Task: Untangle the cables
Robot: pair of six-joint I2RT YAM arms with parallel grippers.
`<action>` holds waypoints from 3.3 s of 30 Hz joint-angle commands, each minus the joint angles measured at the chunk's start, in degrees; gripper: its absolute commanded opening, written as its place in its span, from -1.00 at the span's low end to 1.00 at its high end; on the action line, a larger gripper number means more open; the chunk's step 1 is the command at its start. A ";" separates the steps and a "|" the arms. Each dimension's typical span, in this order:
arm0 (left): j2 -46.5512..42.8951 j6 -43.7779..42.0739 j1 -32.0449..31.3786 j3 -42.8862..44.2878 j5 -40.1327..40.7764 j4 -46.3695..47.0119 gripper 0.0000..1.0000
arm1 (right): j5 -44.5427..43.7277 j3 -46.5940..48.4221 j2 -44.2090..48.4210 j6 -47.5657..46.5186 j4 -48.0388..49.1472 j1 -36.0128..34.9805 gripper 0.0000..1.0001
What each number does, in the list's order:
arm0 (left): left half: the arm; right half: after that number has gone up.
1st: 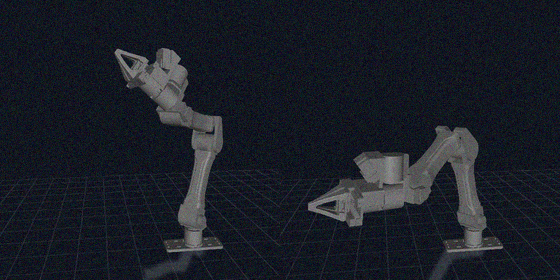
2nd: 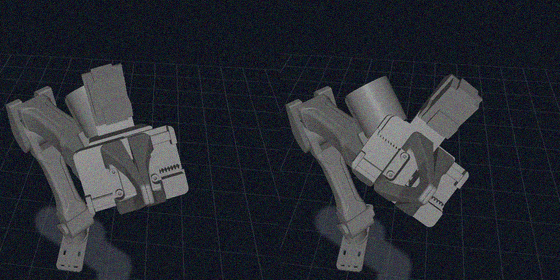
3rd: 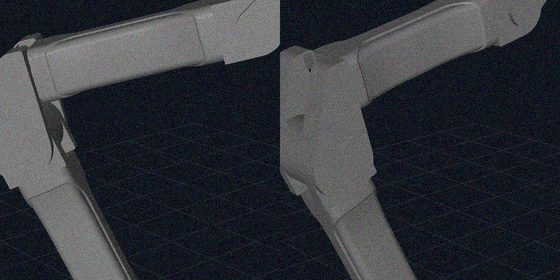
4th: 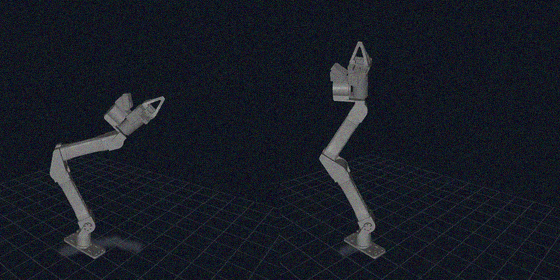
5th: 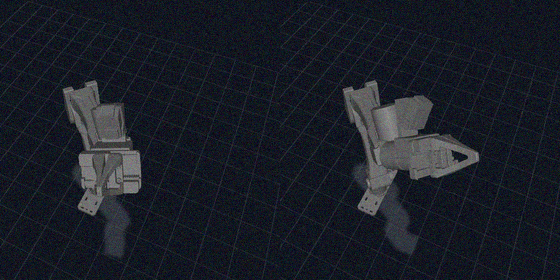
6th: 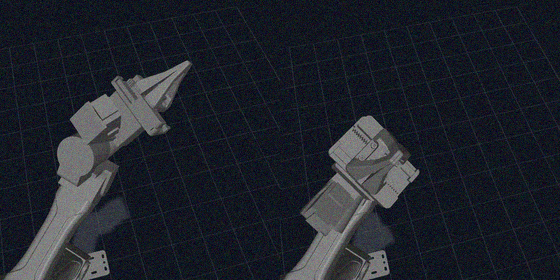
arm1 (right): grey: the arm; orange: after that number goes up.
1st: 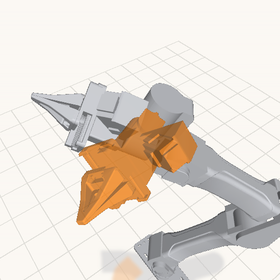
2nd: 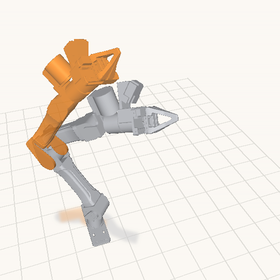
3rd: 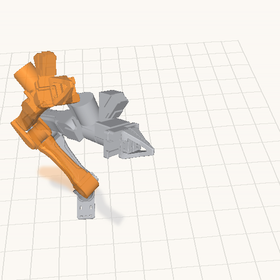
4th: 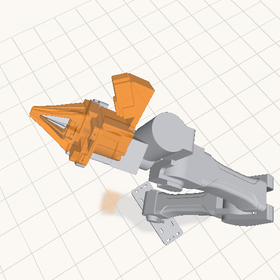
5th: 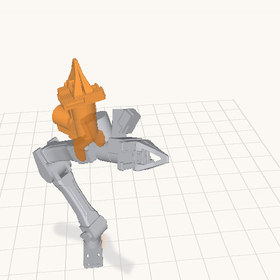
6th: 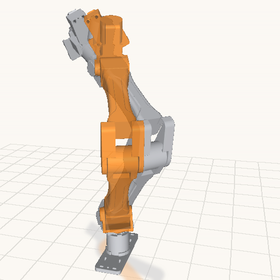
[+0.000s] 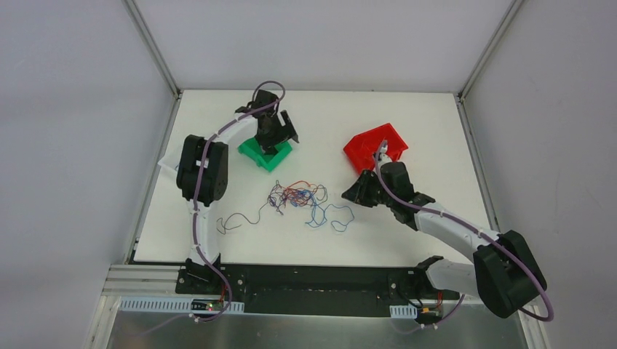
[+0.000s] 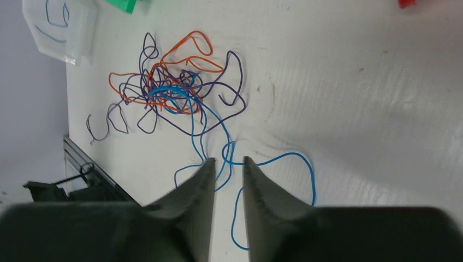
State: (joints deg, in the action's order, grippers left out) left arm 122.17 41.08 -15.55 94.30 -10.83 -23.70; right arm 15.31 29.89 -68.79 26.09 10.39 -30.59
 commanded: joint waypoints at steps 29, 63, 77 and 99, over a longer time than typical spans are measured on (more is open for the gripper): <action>-54.95 -12.78 -4.84 -36.69 -5.45 -1.91 0.82 | -24.34 20.27 -21.06 -8.09 -24.80 -15.25 -0.06; -64.17 -19.68 -10.42 -36.53 -19.64 13.89 0.88 | -21.61 41.79 8.88 -14.26 -31.78 -15.08 -1.00; -59.97 -30.91 -25.34 -47.13 -8.86 35.24 0.87 | -18.25 48.15 9.55 -12.62 -33.97 -14.83 -1.00; -48.60 -38.14 -30.58 -45.78 -5.99 43.92 0.67 | -17.97 55.17 8.74 -12.82 -35.19 -14.24 -1.00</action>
State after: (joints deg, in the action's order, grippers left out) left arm 72.29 4.80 -45.45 45.54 -17.50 15.42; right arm -3.55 82.39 -60.16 13.06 -25.56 -45.12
